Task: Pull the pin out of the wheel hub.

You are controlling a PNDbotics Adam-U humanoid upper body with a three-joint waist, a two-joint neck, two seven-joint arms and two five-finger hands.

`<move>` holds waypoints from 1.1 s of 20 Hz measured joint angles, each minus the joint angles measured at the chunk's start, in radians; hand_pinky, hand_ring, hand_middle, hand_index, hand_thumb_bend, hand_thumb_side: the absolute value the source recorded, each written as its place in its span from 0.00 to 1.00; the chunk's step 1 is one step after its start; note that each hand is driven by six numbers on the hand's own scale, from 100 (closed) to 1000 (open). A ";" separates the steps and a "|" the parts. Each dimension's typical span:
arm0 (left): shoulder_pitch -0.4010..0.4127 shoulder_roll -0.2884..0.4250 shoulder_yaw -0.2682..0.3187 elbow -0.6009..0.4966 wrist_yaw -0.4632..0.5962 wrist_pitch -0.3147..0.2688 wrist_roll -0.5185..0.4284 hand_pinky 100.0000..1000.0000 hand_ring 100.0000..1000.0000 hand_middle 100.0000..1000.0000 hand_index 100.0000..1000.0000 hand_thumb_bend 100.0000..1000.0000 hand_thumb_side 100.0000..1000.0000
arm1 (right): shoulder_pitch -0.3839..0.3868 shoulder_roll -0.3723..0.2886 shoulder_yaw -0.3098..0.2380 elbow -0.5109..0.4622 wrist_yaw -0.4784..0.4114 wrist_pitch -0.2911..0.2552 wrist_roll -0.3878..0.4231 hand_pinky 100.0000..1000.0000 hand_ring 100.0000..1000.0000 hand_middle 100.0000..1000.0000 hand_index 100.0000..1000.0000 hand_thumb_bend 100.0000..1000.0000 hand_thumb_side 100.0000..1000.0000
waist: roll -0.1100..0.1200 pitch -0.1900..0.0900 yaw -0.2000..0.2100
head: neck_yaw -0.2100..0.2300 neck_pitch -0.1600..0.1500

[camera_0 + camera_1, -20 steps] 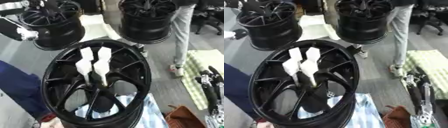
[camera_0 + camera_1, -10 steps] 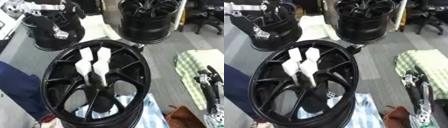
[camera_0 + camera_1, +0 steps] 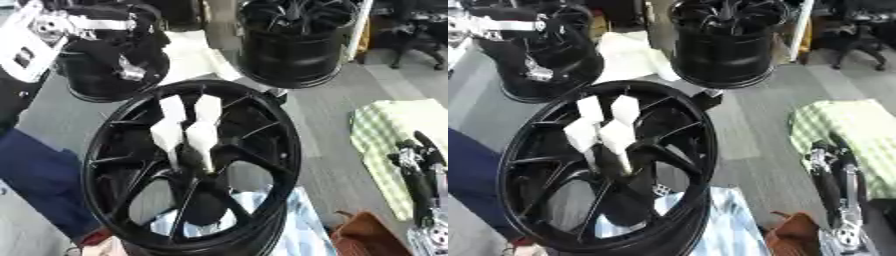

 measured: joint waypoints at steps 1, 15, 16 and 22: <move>0.000 -0.008 0.000 0.007 -0.014 -0.005 0.005 0.67 1.00 0.78 0.91 0.36 0.53 | -0.001 0.000 0.000 0.000 0.000 0.000 0.000 0.70 0.60 0.66 0.91 0.00 0.61 | 0.000 0.000 -0.001 | 0.000 0.000; 0.011 -0.073 0.025 0.102 -0.236 -0.091 0.091 0.63 1.00 0.73 0.89 0.38 0.52 | -0.005 0.000 0.000 0.001 -0.001 0.000 0.000 0.70 0.60 0.66 0.91 0.00 0.61 | 0.000 -0.003 -0.005 | 0.003 0.000; 0.011 -0.075 0.026 0.110 -0.248 -0.098 0.098 0.63 1.00 0.73 0.89 0.38 0.52 | -0.005 0.000 0.000 0.001 -0.001 0.000 0.000 0.70 0.60 0.66 0.91 0.00 0.61 | 0.000 -0.004 -0.005 | 0.003 0.000; 0.013 -0.082 0.034 0.144 -0.290 -0.121 0.121 0.62 1.00 0.72 0.89 0.38 0.55 | -0.005 0.000 0.000 0.002 -0.001 0.000 0.000 0.70 0.60 0.66 0.91 0.00 0.62 | 0.000 -0.004 -0.006 | 0.003 0.000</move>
